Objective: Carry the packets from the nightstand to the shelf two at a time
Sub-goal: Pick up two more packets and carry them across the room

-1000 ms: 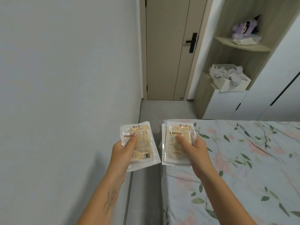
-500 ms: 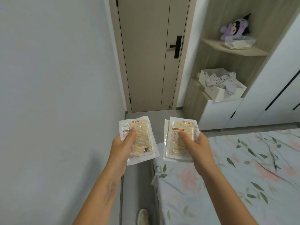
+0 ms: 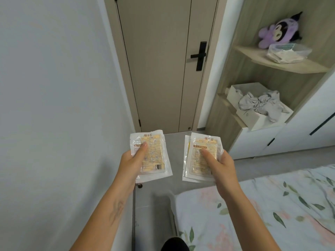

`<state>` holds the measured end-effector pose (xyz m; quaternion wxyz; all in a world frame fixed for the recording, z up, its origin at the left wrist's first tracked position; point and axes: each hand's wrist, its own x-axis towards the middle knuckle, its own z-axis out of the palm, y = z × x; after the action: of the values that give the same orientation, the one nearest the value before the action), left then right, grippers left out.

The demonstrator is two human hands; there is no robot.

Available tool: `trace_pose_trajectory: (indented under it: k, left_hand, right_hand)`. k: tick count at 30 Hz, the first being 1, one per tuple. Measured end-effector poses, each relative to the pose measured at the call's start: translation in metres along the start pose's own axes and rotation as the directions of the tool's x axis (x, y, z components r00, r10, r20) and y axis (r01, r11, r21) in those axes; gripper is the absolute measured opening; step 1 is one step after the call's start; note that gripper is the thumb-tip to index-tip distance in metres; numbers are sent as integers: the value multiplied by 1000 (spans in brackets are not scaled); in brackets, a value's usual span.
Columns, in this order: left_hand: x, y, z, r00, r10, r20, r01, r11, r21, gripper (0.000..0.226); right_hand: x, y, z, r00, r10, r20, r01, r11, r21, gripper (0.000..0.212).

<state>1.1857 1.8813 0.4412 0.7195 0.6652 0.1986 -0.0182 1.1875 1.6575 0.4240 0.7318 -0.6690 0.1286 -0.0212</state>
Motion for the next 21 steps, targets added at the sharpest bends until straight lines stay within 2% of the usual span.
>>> trace_pose_trajectory:
  k: [9, 14, 21]
  left_hand:
    - [144, 32, 32, 998, -14, 61, 15, 1000, -14, 18]
    - [261, 58, 67, 992, -4, 128, 0, 1000, 31, 19]
    - [416, 111, 123, 975, 36, 221, -68, 988, 139, 20]
  right_hand:
    - [132, -9, 30, 998, -4, -60, 4, 1000, -13, 13]
    - [243, -13, 59, 996, -9, -91, 10, 1000, 5, 13]
    - [401, -33, 94, 990, 70, -120, -61, 995, 76, 12]
